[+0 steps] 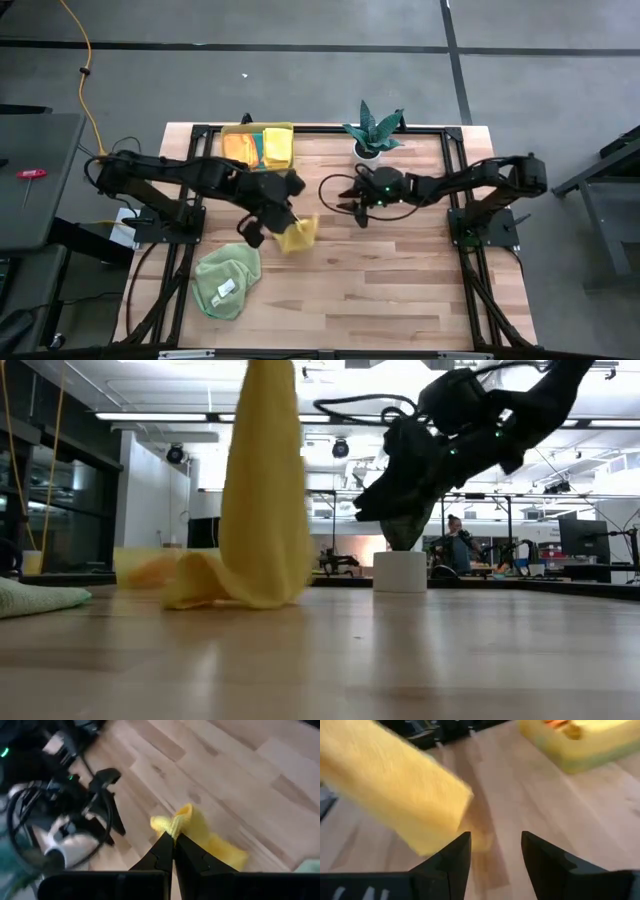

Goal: Fold microfiber towels
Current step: Fold the yellow microfiber cloth

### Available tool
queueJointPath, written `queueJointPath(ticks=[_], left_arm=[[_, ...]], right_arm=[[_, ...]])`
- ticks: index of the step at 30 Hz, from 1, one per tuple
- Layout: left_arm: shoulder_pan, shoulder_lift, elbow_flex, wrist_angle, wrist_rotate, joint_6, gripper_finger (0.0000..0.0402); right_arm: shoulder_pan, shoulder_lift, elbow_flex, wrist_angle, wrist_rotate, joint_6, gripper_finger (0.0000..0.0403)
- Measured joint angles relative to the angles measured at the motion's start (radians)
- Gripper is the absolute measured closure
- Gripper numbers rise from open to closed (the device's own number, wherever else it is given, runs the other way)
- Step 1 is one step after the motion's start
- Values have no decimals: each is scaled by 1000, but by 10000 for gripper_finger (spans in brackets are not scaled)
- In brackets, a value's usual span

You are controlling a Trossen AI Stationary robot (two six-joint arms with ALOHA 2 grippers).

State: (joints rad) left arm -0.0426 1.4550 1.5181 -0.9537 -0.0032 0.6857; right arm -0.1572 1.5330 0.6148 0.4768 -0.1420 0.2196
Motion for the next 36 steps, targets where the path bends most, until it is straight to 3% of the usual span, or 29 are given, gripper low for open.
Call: queueJointPath(ticks=[4,9,13,19,36], left_arm=[[-15,47,0,16,-32,38,402],[-15,90,-1,-3,-109,-56,402],[-12,94,-1,-5,-140,-110,402],[-10,90,-1,-6,-141,-145,402],[-9,89,-1,-22,-167,-156,402]], right_arm=[[19,24,0,10,-96,-15,238],[92,34,0,-31,-133,11,238],[172,34,0,-55,-86,-15,238],[267,45,1,-113,89,-102,238],[318,293,58,19,112,-113,238]])
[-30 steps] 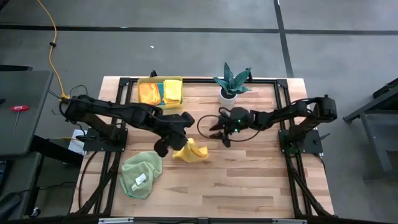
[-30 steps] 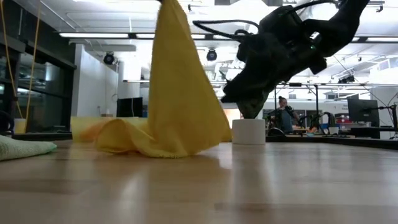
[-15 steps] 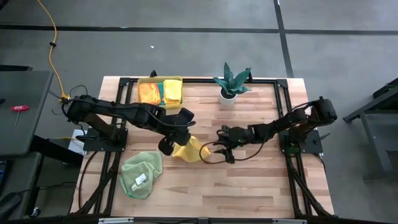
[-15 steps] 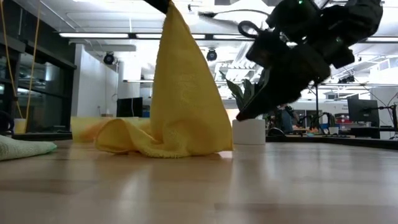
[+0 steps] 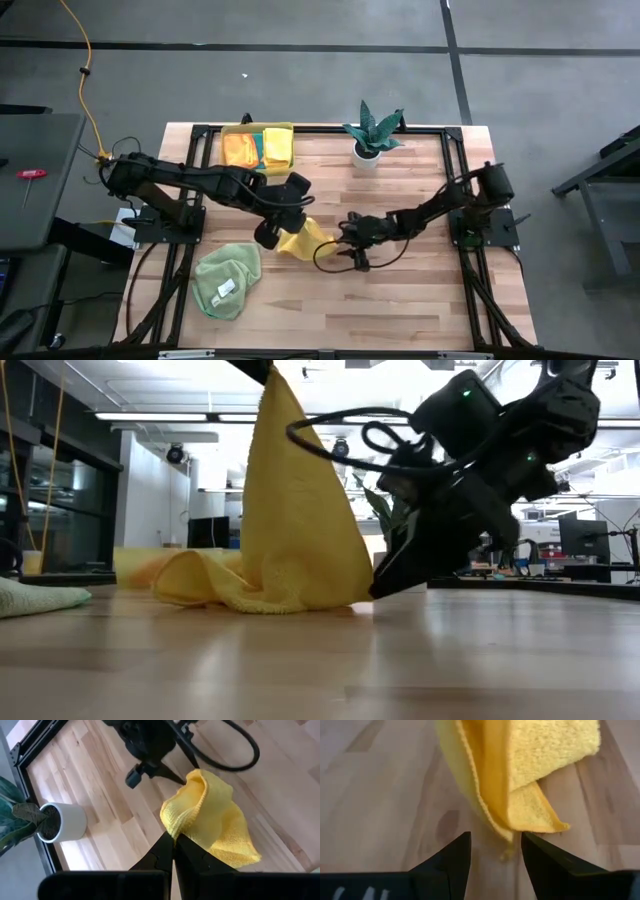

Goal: Fold microfiber towels
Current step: Fold the yellow microfiber cloth

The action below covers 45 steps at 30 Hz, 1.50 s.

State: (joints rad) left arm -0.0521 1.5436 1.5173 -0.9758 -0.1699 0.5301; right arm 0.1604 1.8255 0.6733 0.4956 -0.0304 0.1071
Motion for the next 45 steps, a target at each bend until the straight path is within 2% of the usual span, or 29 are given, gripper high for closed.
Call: queueJointPath(ticks=[15,23,26,35,38,41,45], left_arm=[[6,0,0,-2,-43,-22,402],[15,0,0,-4,-54,-24,402],[15,0,0,-4,-54,-24,402],[15,0,0,-7,-69,-22,402],[19,0,0,-7,-78,-23,402],[22,-2,0,-7,-91,-29,402],[40,-21,1,-12,-120,-50,402]], right_arm=[[18,-3,26,-50,23,79,238],[18,-3,26,-10,33,87,242],[18,-3,26,-7,43,87,262],[18,-3,26,-37,46,131,357],[15,-11,26,-47,37,203,392],[0,-64,25,-92,28,258,397],[-34,-217,25,-234,31,249,401]])
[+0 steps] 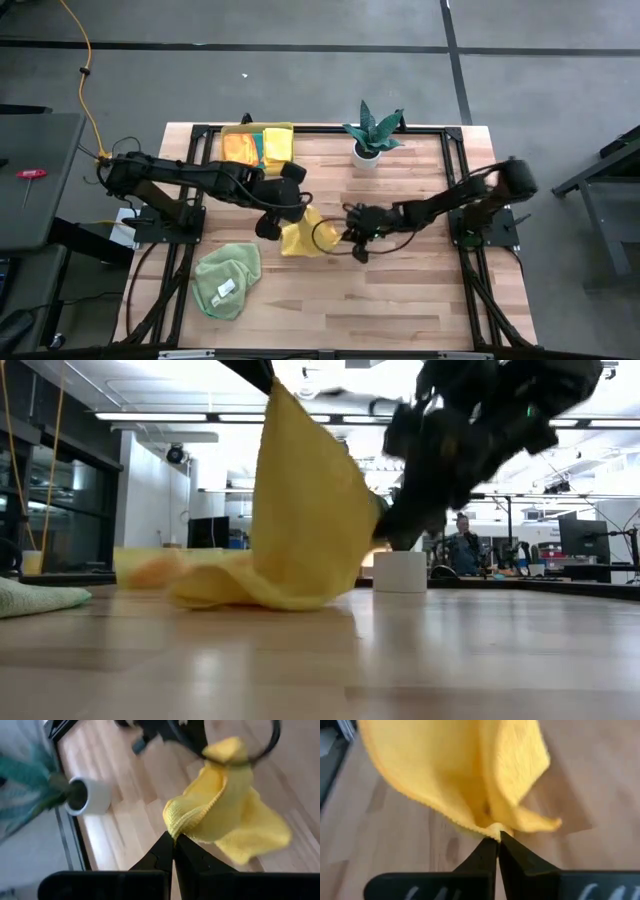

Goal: Fold microfiber towels
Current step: Fold the yellow microfiber cloth

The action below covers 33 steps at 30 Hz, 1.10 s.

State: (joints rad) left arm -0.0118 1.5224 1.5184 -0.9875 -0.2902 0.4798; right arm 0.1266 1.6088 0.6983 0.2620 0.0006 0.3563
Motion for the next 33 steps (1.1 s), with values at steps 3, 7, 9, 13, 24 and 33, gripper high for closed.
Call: queueJointPath(ticks=[3,7,9,13,24,33], left_arm=[[41,-22,0,-3,-9,-45,402],[123,-37,0,-2,-14,-151,402],[174,-37,0,-2,-14,-209,402],[261,-37,0,6,-21,-315,402],[381,-36,21,25,-19,-310,402],[412,-36,50,-30,-95,-186,402]], right_arm=[[-32,-153,0,-123,2,-26,402],[-84,-366,0,-258,30,-42,402],[-115,-458,8,-308,48,-41,402],[-183,-586,78,-461,61,-49,402],[-341,-629,329,-776,145,-233,403],[-404,-625,433,-957,196,-297,403]])
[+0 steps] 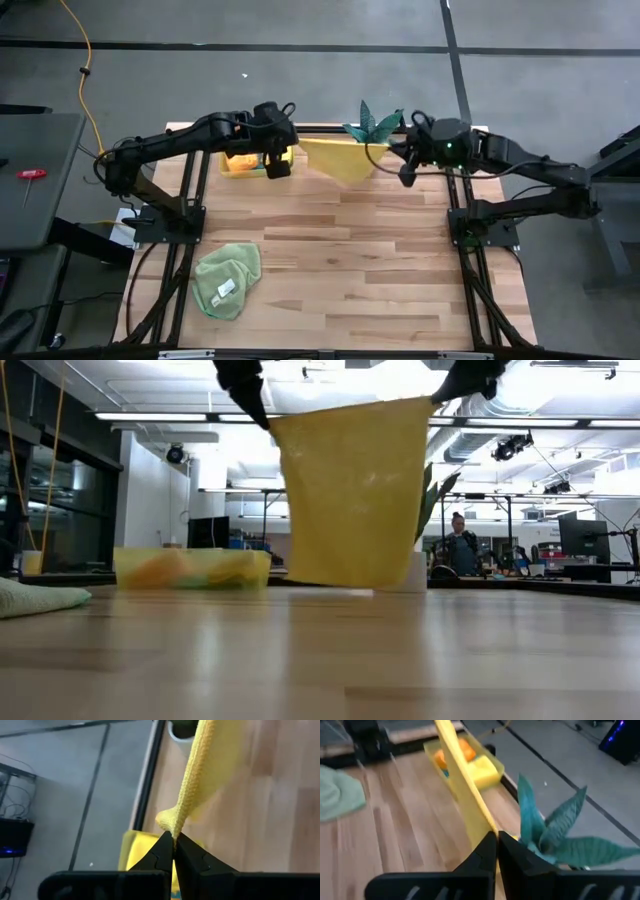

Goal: Fold microfiber towels
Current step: Fold the yellow microfiber cloth

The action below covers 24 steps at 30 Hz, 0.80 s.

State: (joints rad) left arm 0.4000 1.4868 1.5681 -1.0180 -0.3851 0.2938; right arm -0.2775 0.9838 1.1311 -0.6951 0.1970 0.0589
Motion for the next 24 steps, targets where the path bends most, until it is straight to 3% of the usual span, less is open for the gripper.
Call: queueJointPath(ticks=[5,13,18,24], left_arm=[[-61,1,-63,-26,-2,-55,402],[-218,0,-218,5,45,-309,401],[-341,-1,-351,132,121,-520,401],[-477,-1,-528,381,292,-740,402]], right_arm=[[57,20,-49,-44,61,16,403],[183,26,-180,-31,84,173,403],[296,31,-263,-22,38,316,403],[461,31,-394,80,-60,535,403]])
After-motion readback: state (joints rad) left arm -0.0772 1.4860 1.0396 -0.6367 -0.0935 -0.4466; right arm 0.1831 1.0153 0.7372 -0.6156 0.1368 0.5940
